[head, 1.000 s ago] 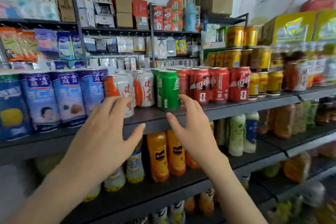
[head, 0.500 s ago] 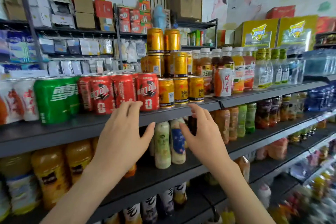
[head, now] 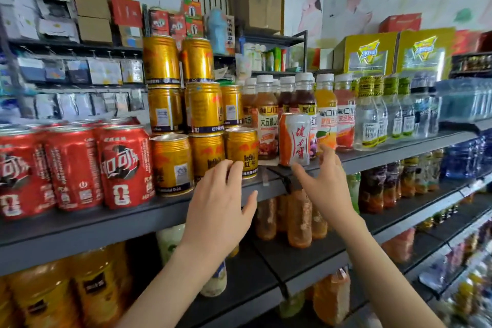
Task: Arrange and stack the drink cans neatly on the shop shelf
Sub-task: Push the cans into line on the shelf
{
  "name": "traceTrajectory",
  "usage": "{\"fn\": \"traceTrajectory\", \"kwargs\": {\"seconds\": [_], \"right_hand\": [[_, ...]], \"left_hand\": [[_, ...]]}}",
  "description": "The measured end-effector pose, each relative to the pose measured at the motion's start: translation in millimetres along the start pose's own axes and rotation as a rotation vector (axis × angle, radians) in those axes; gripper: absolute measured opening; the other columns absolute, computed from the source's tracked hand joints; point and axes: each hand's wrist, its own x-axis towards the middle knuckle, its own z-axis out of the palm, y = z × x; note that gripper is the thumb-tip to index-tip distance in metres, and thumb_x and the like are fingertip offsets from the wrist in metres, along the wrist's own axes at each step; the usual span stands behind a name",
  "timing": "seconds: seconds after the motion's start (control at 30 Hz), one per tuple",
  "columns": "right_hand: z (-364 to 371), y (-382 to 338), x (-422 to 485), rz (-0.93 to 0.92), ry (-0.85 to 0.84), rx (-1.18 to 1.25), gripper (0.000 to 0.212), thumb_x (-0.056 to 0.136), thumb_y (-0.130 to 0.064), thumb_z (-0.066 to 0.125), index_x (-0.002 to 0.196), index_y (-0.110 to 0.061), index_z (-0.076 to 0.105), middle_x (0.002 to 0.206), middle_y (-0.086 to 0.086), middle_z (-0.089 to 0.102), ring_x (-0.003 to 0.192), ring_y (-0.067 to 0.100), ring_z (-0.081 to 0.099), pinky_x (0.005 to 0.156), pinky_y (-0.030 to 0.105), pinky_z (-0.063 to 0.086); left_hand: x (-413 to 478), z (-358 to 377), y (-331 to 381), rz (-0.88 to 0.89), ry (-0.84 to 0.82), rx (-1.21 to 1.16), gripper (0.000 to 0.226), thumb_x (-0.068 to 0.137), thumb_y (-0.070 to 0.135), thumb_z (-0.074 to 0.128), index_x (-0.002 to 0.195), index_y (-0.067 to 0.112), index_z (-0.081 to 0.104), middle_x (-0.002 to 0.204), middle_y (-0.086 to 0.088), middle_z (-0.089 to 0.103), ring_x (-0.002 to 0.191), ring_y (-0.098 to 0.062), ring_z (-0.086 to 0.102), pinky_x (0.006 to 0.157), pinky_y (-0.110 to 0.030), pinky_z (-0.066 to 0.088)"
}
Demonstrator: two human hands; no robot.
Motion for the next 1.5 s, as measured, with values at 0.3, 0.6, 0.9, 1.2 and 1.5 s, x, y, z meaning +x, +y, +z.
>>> {"fn": "traceTrajectory", "kwargs": {"seconds": [0.3, 0.6, 0.9, 1.2, 1.5], "right_hand": [[20, 4, 36, -0.014, -0.023, 0.008, 0.087, 0.077, -0.051, 0.070, 0.136, 0.000, 0.031, 0.130, 0.016, 0.048, 0.123, 0.032, 0.045, 0.097, 0.041, 0.042], [18, 8, 56, -0.001, -0.110, 0.073, 0.062, 0.080, -0.037, 0.072, 0.119, 0.000, 0.041, 0.118, 0.017, 0.055, 0.110, 0.033, 0.055, 0.078, 0.036, 0.047], [-5, -23, 9, -0.197, -0.179, 0.304, 0.066, 0.073, -0.044, 0.076, 0.124, -0.014, 0.046, 0.114, -0.001, 0.058, 0.102, 0.013, 0.056, 0.080, 0.024, 0.045], [25, -130, -77, -0.323, -0.384, 0.496, 0.053, 0.069, -0.045, 0.078, 0.108, -0.029, 0.046, 0.089, -0.024, 0.054, 0.074, -0.011, 0.053, 0.060, 0.002, 0.042], [126, -264, -182, -0.289, -0.557, 0.641, 0.048, 0.067, -0.040, 0.080, 0.097, -0.041, 0.043, 0.086, -0.030, 0.053, 0.079, -0.030, 0.048, 0.062, -0.004, 0.038]], "left_hand": [[10, 21, 20, -0.135, -0.039, 0.115, 0.049, 0.090, 0.043, 0.054, 0.129, 0.013, 0.051, 0.123, -0.002, 0.056, 0.113, -0.020, 0.052, 0.092, -0.030, 0.045], [-2, 22, 30, -0.220, -0.003, 0.264, 0.040, 0.090, 0.041, 0.054, 0.114, 0.011, 0.061, 0.105, -0.004, 0.063, 0.099, -0.022, 0.058, 0.085, -0.033, 0.047], [-32, -13, 15, -0.241, 0.030, 0.296, 0.039, 0.090, 0.040, 0.053, 0.118, 0.013, 0.060, 0.108, -0.002, 0.062, 0.102, -0.019, 0.057, 0.087, -0.030, 0.046], [-92, -79, -73, -0.321, 0.130, 0.428, 0.040, 0.083, 0.038, 0.056, 0.109, 0.009, 0.066, 0.098, -0.004, 0.067, 0.090, -0.021, 0.064, 0.075, -0.031, 0.053], [-170, -173, -221, -0.303, 0.177, 0.477, 0.044, 0.087, 0.040, 0.046, 0.115, 0.009, 0.062, 0.107, -0.005, 0.066, 0.097, -0.021, 0.063, 0.079, -0.029, 0.052]]}}
